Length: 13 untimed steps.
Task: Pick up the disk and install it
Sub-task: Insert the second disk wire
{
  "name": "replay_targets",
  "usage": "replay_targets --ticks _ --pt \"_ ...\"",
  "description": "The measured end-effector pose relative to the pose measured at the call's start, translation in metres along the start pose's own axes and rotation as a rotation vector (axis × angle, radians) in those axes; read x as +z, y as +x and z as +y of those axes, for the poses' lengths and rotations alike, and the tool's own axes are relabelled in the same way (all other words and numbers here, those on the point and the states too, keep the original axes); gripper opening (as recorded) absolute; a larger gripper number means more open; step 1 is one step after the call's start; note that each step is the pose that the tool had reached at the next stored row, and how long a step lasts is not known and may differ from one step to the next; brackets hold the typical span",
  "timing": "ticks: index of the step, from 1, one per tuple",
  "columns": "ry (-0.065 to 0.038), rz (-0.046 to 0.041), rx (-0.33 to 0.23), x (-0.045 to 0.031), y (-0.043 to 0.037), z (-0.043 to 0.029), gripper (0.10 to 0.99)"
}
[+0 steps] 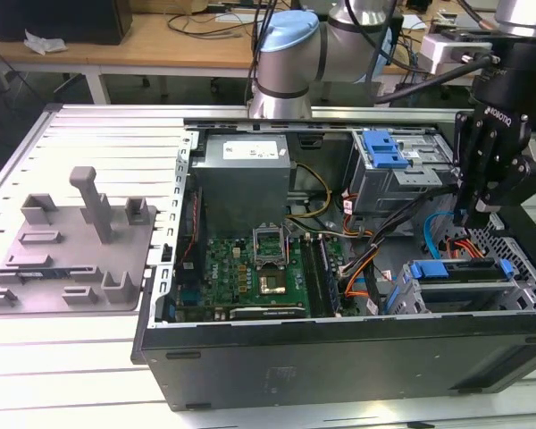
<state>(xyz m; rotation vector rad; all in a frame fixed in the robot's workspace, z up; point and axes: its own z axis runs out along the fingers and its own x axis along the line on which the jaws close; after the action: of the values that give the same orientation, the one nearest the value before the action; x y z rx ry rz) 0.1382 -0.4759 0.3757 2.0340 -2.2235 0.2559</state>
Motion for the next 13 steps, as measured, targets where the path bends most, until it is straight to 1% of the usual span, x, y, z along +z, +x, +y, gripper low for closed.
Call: replay_targets --ticks 4,6,7,8,9,10,12,13 --pt "0.002 0.0002 0.000 0.0000 0.0002 0.0025 0.329" --pt "0.002 0.0005 0.000 0.0001 0.0002 0.0027 0.329" --pt "0.003 0.0132 0.000 0.0000 0.0001 0.0027 0.329" --pt "0.005 0.0327 -0.001 0.0001 0.0000 0.0027 0.329" --pt "0.005 0.0385 -0.001 0.0004 -0.0002 0.0028 0.329" --pt "0.005 0.0407 -0.001 0.0007 -0.0004 0.0028 0.329" --pt "0.006 0.0411 -0.001 0.0010 -0.0010 0.0029 0.329" --pt "0.008 0.0407 0.000 0.0010 -0.0013 0.0029 0.329"
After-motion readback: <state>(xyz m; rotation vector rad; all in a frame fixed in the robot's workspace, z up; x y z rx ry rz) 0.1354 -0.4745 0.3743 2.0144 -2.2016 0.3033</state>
